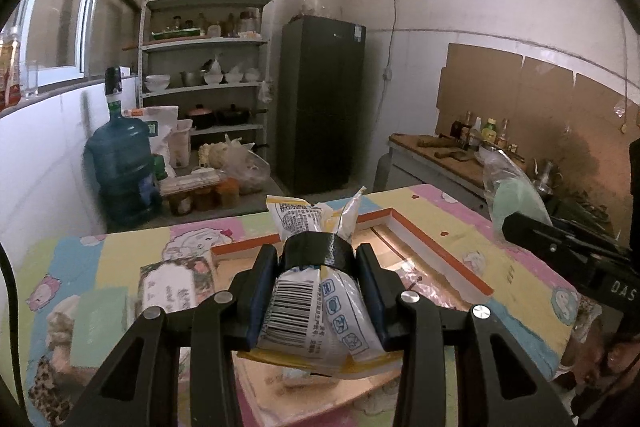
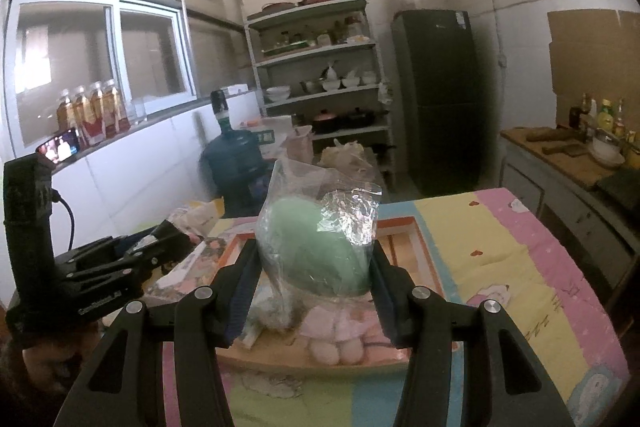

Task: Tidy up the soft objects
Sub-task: 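Carry the snack bag and green ball with both tools over the tray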

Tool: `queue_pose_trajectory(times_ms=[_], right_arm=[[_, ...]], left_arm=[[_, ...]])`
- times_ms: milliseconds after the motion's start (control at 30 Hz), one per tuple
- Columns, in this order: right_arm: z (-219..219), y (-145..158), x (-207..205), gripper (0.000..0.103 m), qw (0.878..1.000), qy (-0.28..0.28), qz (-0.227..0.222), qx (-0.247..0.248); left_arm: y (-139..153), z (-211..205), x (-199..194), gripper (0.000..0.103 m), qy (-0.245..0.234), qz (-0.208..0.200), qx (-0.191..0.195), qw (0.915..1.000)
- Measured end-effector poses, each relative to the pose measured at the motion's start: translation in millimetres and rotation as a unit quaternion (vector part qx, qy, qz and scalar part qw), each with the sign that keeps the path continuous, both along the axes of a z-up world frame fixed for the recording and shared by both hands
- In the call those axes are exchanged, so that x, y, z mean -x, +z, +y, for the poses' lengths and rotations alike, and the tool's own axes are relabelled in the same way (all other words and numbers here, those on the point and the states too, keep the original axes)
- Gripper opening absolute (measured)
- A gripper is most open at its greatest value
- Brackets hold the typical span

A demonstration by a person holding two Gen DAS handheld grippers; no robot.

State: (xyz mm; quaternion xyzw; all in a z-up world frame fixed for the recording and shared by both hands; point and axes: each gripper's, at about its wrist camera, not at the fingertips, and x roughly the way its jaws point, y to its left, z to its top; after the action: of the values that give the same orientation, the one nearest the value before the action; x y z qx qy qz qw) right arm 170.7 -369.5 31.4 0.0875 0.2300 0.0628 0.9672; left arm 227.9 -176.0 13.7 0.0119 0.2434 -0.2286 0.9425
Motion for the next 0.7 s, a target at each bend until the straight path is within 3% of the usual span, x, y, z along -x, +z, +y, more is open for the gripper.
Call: queue_pose_trajectory(times_ms=[333,700], right_arm=[[-22,-2,-39,0.054,1.0,0.008,0.018,0.0],[-33,-37,-102,0.054,0.996,0.023,0.091,-0.009]], left_arm=[[-7,-29,-49,0.041,-0.001,0.042,-0.011,0.999],[-35,-53,-99,0.041,-0.003,0.114,-0.029,0.993]])
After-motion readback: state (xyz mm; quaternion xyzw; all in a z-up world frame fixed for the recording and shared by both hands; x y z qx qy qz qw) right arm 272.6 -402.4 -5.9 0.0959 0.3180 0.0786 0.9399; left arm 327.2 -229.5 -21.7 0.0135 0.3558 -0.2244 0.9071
